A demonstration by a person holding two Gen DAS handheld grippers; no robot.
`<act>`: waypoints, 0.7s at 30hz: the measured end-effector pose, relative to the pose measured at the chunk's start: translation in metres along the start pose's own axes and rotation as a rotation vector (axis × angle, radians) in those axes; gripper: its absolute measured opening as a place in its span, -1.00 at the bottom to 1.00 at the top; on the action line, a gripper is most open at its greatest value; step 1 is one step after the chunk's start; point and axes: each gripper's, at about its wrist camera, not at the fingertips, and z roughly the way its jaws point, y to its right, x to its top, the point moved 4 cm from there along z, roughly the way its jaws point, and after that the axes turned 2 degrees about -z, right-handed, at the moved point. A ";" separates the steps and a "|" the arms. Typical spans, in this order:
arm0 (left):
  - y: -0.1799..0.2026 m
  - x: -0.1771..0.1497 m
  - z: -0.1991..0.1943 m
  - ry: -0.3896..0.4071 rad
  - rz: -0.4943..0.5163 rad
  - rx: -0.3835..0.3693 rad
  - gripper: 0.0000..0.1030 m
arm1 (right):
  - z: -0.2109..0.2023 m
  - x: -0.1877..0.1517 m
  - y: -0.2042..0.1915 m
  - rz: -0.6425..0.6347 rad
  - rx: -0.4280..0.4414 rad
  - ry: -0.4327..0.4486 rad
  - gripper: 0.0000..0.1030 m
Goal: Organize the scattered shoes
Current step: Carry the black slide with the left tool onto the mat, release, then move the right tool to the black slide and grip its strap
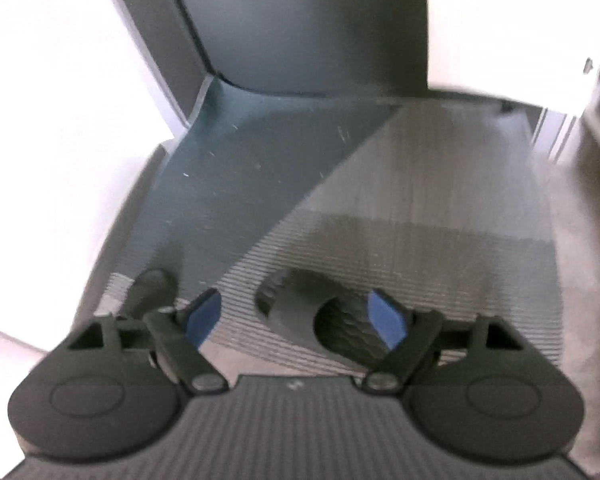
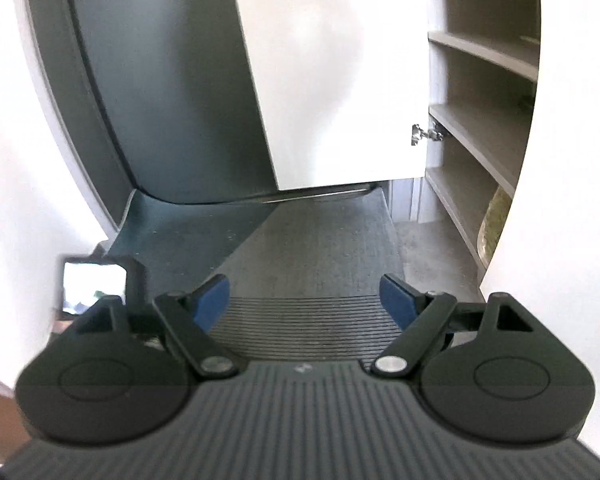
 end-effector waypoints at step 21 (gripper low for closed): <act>-0.149 -0.034 -0.113 -0.030 0.212 -0.065 0.73 | -0.054 -0.056 -0.085 0.049 0.057 -0.101 0.63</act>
